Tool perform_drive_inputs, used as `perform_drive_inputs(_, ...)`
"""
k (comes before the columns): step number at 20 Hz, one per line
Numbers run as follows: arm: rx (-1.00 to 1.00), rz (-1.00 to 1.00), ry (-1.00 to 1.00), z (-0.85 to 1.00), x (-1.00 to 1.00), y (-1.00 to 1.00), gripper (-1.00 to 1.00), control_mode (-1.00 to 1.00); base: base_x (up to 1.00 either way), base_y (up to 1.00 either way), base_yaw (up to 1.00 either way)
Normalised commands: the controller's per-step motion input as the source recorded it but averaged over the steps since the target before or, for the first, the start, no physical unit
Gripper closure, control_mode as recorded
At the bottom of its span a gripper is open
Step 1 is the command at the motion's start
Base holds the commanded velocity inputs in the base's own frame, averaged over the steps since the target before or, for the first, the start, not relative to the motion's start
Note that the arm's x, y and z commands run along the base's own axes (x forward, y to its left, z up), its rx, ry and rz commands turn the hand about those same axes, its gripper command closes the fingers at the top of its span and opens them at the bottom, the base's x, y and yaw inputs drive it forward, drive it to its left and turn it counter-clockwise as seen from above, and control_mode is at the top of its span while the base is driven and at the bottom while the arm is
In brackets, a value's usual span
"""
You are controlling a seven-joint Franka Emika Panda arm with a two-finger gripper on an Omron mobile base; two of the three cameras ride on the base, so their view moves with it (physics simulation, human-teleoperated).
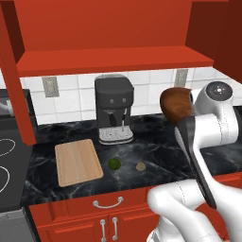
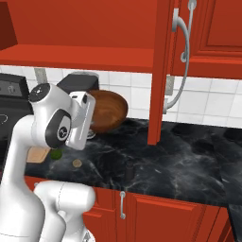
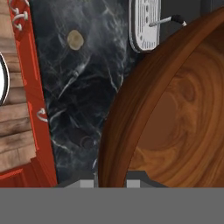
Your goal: Open the cabinet. Place the bowl and condiment on the counter. Then place the lime and garlic on the cutting board.
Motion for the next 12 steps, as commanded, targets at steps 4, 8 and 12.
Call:
perform_drive_inputs(4, 0.01, -0.02, 0.0, -0.08, 0.14, -0.02, 1.0, -1.0, 0.0, 0.0, 0.0)
perform_drive_inputs(8, 0.05, -0.01, 0.0, -0.06, 0.19, 0.0, 1.0, -1.0, 0.0, 0.0, 0.0)
perform_drive_inputs(12, 0.07, 0.0, 0.0, -0.05, 0.23, 0.0, 1.0, -1.0, 0.0, 0.0, 0.0)
